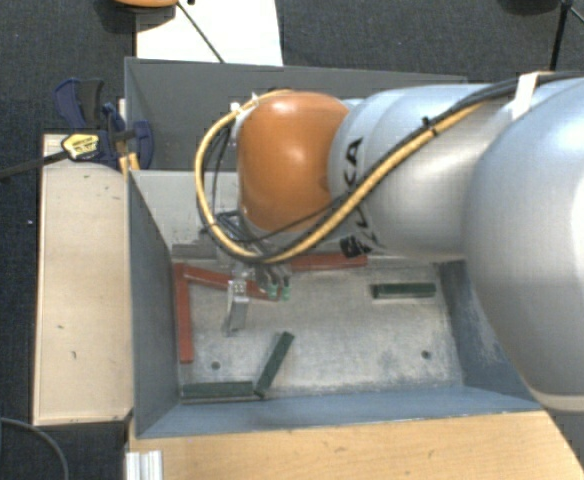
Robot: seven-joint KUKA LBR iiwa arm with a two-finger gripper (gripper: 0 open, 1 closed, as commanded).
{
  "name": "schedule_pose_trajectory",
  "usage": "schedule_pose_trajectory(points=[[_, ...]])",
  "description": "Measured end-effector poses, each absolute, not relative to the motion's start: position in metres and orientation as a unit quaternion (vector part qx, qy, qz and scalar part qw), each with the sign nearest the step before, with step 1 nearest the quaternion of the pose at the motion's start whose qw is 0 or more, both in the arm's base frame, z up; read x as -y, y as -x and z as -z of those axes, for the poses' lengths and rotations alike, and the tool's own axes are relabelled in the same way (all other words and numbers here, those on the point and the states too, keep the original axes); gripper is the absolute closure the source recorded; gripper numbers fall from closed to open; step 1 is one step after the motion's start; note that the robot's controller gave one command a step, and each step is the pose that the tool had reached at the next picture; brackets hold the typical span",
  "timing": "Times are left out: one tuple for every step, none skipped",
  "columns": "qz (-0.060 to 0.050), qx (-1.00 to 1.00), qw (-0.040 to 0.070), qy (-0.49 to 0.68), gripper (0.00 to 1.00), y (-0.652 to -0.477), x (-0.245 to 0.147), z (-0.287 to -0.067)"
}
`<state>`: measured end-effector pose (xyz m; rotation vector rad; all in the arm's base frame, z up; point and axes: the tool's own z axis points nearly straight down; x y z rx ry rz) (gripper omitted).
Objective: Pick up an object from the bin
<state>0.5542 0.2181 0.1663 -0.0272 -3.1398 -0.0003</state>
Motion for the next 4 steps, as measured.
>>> schedule_pose_trajectory(points=[[0.001, 1.0, -0.001, 0.01, 0.0, -0.555, -0.218, -0.168], [0.002, 0.999, -0.002, -0.035, 0.0, -0.566, -0.184, -0.148], [-0.001, 0.997, -0.005, -0.071, 0.0, -0.574, -0.143, -0.115], [0.0, 0.987, 0.0, -0.161, 0.0, -0.574, -0.163, -0.087]])
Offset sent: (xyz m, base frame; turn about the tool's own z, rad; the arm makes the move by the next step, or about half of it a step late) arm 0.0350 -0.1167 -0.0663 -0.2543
